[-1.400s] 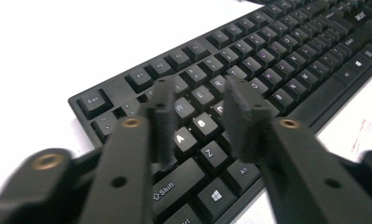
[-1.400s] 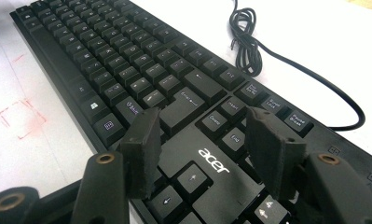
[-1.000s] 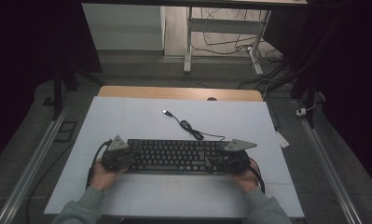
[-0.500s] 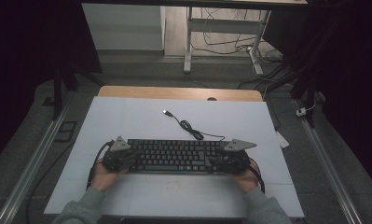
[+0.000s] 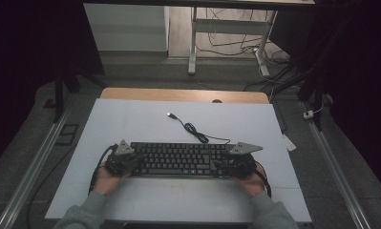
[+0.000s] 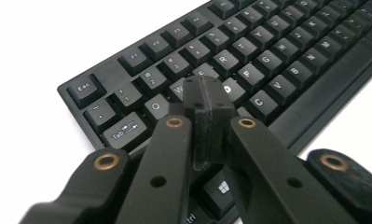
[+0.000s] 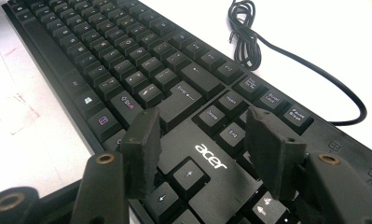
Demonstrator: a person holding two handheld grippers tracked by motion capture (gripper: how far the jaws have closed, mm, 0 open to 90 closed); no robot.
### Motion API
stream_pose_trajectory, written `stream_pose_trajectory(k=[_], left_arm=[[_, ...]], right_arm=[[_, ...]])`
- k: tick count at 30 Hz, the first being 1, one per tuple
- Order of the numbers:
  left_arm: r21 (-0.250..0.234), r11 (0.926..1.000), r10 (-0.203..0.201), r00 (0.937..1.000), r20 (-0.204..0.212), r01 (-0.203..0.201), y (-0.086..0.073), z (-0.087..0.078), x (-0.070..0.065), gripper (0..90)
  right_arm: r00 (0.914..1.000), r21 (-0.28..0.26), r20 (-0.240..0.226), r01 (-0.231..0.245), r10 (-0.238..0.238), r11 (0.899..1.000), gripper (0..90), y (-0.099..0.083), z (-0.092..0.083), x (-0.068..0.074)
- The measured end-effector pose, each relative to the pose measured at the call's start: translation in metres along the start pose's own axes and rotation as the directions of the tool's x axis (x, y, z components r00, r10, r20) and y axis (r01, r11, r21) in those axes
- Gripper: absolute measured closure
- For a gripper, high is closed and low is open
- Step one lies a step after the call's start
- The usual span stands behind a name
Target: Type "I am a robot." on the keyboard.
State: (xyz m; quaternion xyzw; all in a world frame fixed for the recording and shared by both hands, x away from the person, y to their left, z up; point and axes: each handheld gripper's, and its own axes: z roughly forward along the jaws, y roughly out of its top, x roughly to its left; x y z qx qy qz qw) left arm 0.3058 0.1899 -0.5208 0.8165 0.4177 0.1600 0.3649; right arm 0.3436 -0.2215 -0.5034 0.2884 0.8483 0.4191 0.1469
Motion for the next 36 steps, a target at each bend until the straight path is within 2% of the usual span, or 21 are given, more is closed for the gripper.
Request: stream_pose_trajectory(k=[10,30,36], left_arm=[[0.023,0.9997,-0.004,0.9999,-0.010,0.004,-0.0018,0.0057,0.0024,89.1],[0.031,0.9994,-0.012,0.9999,-0.010,0.012,-0.0023,0.0097,0.0033,89.1],[-0.020,0.9998,-0.008,0.9997,-0.024,0.007,-0.0008,0.0033,0.0019,89.1]], right_arm=[[1.0000,0.004,0.001,0.003,-0.003,1.000,45.9,-0.0001,0.0006,0.0002],[1.0000,0.008,-0.004,0.005,-0.005,1.000,45.9,0.0000,0.0017,0.0010],[1.0000,0.006,-0.003,0.005,-0.005,1.000,45.8,0.0001,0.0014,0.0008]])
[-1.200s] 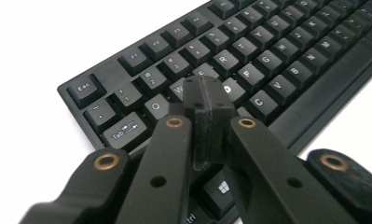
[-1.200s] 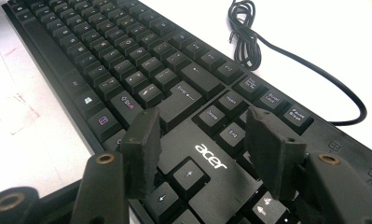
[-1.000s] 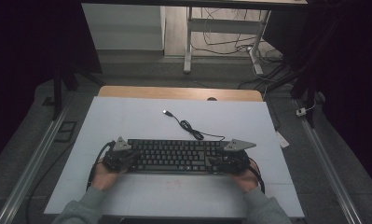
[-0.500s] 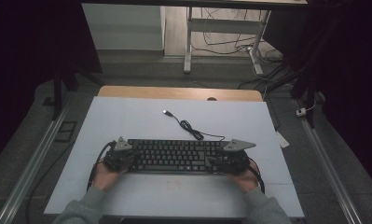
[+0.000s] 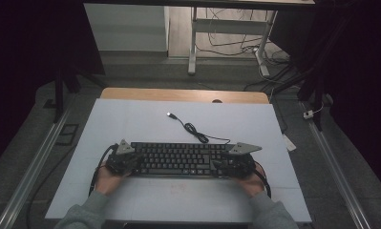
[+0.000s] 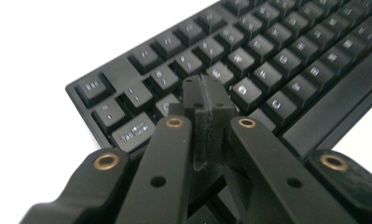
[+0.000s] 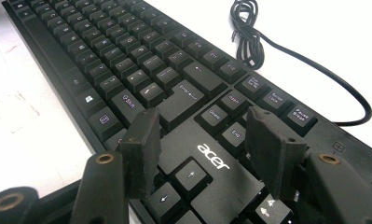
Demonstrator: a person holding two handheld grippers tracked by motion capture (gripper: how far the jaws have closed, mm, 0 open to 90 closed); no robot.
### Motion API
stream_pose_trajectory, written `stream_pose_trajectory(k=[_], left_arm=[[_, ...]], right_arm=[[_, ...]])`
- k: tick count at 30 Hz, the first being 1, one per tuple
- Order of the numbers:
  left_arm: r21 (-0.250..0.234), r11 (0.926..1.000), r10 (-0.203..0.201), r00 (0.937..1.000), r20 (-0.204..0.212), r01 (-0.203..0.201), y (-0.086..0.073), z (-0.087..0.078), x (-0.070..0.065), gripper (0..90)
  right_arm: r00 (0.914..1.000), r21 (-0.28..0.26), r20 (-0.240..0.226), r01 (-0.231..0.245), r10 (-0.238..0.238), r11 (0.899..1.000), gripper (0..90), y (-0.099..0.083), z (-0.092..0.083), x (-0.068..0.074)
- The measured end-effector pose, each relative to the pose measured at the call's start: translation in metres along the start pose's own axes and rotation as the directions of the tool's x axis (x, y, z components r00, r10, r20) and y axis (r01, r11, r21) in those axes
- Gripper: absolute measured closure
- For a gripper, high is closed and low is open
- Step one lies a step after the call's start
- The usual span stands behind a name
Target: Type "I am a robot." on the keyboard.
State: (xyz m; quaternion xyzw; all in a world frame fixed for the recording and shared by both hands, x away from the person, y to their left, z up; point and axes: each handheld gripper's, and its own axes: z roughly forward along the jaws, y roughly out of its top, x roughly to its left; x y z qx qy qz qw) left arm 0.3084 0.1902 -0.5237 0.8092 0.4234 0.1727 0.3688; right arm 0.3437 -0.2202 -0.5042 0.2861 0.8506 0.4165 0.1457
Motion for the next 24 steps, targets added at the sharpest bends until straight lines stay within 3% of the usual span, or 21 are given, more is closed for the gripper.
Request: stream_pose_trajectory(k=[12,19,24], left_arm=[[-0.032,0.9992,-0.023,0.9987,0.046,0.024,0.000,-0.007,-0.001,87.2],[-0.057,0.9973,-0.040,0.9942,0.100,0.046,0.001,-0.013,-0.006,63.5],[-0.049,0.9974,-0.047,0.9936,0.103,0.053,0.001,-0.012,-0.009,50.7]], right_arm=[[1.0000,-0.002,0.003,0.002,-0.002,1.000,45.9,0.000,-0.001,0.000],[1.0000,-0.003,0.005,0.001,-0.001,1.000,45.9,0.000,-0.001,0.000],[1.0000,-0.002,0.004,0.001,-0.001,1.000,45.8,0.000,-0.001,0.000]])
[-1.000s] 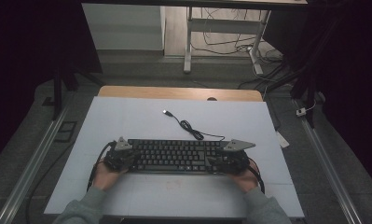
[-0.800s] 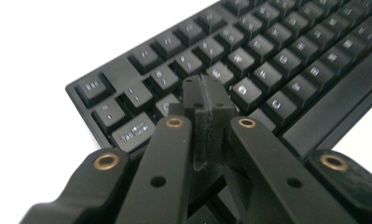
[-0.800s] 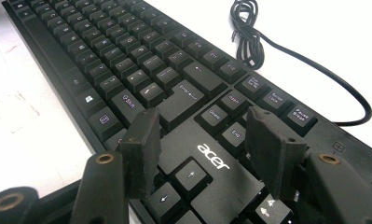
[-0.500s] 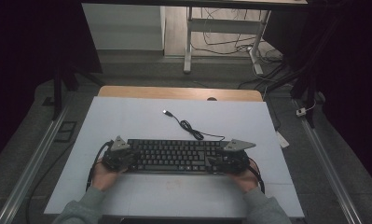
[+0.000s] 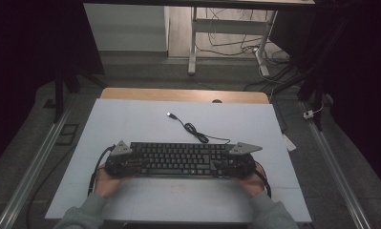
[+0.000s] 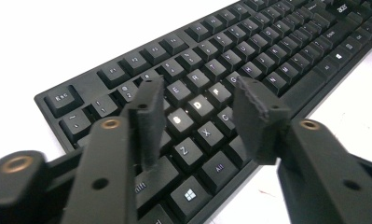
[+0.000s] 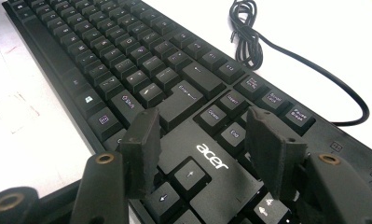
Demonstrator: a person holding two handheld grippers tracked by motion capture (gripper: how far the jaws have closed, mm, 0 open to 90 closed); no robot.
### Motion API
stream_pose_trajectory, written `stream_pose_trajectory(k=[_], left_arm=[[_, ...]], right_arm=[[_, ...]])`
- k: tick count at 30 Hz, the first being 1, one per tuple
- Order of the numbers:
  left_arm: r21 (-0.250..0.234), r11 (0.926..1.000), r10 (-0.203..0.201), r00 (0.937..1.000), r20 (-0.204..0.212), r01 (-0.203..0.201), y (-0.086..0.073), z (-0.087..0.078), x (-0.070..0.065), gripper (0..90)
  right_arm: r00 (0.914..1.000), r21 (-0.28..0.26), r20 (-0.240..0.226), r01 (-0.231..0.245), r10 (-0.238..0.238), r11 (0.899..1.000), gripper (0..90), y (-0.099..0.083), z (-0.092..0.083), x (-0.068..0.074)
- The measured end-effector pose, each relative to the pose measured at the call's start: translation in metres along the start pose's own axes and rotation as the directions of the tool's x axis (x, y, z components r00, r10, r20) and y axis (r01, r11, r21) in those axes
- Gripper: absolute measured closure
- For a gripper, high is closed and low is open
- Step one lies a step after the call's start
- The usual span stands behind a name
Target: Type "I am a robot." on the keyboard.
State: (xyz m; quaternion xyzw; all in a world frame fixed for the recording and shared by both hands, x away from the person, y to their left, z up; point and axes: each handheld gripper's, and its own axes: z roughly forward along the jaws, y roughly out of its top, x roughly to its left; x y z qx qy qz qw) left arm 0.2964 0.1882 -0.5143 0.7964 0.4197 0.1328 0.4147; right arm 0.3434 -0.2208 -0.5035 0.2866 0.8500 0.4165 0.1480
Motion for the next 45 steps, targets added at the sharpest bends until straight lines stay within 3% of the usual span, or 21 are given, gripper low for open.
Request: stream_pose_trajectory(k=[6,18,31,39,45], left_arm=[[0.013,0.9999,-0.006,1.0000,-0.006,0.006,0.000,0.001,-0.001,42.4],[0.024,0.9997,0.000,0.9999,-0.011,0.000,-0.001,0.002,0.000,39.9],[0.043,0.9991,0.002,0.9999,-0.015,-0.001,-0.002,0.006,-0.001,39.7],[0.044,0.9990,0.004,0.9998,-0.017,-0.003,-0.002,0.007,-0.002,39.5],[0.045,0.9990,0.003,0.9998,-0.019,-0.002,-0.002,0.007,-0.002,39.3]], right_arm=[[1.0000,0.000,0.000,0.001,-0.001,1.000,45.8,0.000,0.000,0.000],[1.0000,-0.006,0.000,0.004,-0.004,1.000,45.9,0.001,0.000,0.001],[0.9964,-0.066,-0.082,-0.027,0.021,0.997,46.4,0.015,0.004,0.015],[0.9955,-0.060,-0.092,-0.027,0.021,0.998,48.4,0.021,0.011,0.021],[0.9937,-0.058,-0.112,-0.020,0.014,0.998,54.7,0.026,0.016,0.026]])
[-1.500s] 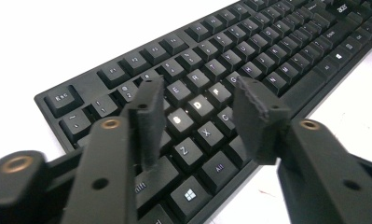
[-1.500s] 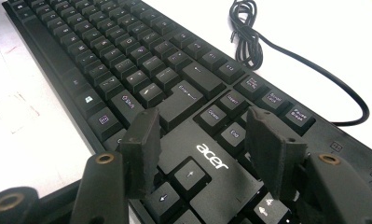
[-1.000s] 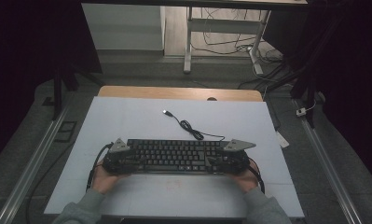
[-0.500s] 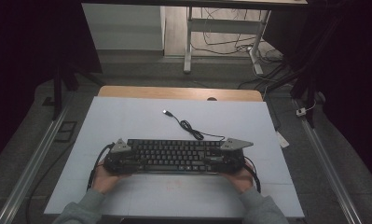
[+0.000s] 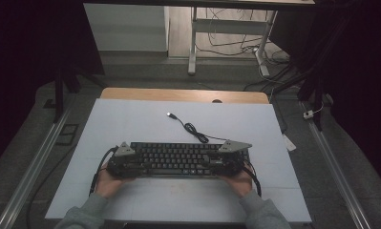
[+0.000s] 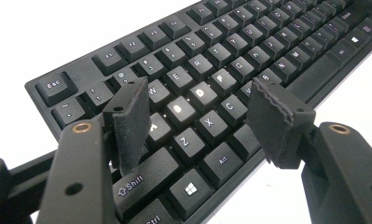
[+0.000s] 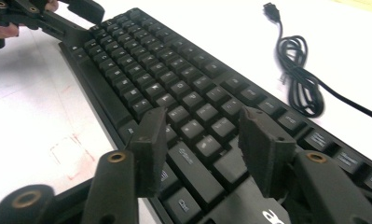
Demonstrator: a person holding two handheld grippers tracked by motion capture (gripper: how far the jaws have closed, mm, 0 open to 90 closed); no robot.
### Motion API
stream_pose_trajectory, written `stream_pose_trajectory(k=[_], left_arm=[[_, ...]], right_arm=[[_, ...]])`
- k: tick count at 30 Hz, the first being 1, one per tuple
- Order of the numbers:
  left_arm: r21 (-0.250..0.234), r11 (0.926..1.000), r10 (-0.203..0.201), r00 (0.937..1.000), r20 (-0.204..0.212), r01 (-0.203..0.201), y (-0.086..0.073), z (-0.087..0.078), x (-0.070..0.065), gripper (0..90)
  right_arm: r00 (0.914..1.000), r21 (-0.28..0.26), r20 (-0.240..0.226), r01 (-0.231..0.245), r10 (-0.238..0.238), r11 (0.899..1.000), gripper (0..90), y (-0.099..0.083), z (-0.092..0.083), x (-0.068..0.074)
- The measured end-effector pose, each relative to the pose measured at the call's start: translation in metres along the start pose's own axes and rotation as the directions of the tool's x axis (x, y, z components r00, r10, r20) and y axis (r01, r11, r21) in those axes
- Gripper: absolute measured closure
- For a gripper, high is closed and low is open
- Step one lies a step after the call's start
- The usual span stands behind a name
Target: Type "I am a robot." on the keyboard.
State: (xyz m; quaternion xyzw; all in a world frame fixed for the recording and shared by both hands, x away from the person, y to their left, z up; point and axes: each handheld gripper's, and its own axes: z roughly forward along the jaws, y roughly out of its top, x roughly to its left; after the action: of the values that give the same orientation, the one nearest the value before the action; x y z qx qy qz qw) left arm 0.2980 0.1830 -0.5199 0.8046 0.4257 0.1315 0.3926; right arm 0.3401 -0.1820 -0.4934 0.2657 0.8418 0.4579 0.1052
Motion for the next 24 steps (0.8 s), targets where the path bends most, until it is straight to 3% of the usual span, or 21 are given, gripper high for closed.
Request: stream_pose_trajectory(k=[14,24], left_arm=[[0.004,0.9999,0.011,0.9999,-0.002,-0.011,0.000,0.001,0.001,39.1],[-0.005,1.0000,0.002,1.0000,-0.008,-0.002,0.000,0.001,0.003,39.1]], right_arm=[[0.9972,0.023,-0.067,0.036,-0.034,0.999,89.3,0.011,0.019,0.016],[0.9954,0.035,-0.079,0.057,-0.054,0.998,89.8,0.019,0.038,0.022]])
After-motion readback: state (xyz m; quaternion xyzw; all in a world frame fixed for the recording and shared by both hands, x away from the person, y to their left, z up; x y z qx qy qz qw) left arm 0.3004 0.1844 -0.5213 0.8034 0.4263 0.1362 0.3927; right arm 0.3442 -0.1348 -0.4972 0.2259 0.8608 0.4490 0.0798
